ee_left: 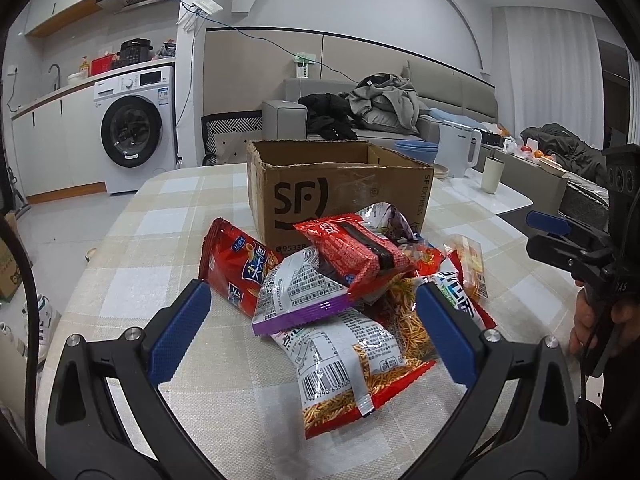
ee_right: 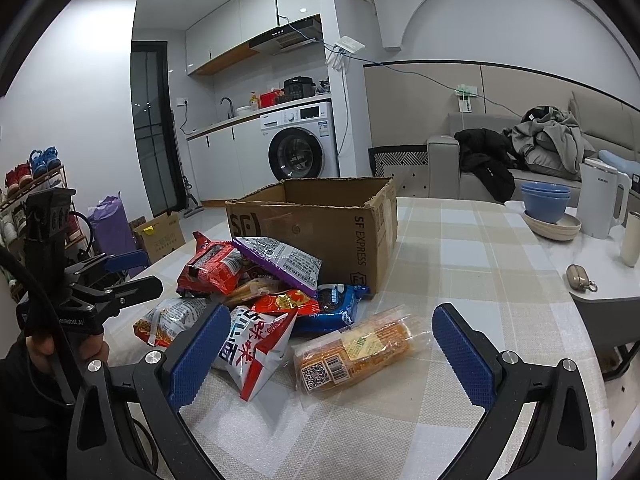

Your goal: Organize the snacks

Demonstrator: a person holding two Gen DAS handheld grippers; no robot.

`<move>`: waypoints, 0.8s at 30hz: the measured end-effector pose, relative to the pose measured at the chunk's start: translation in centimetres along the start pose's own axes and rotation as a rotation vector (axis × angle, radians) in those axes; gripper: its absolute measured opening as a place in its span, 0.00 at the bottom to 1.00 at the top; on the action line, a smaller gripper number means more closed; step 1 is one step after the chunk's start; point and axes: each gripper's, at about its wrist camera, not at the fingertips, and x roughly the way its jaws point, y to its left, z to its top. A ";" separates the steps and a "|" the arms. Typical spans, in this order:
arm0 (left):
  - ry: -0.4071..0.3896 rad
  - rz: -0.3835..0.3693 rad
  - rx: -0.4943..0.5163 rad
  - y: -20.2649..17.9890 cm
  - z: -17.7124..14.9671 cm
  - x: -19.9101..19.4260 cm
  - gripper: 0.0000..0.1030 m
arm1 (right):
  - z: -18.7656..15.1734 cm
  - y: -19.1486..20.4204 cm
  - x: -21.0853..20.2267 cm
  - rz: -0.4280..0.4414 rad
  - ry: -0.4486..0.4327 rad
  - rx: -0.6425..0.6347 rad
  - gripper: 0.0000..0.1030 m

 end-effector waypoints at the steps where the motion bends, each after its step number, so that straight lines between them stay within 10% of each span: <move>1: 0.001 0.000 0.000 0.0 0.0 0.0 0.99 | 0.0 0.0 0.0 -0.001 0.001 0.000 1.00; 24: 0.004 0.017 -0.012 0.5 0.0 0.2 0.99 | 0.0 -0.2 0.7 -0.029 0.033 0.009 1.00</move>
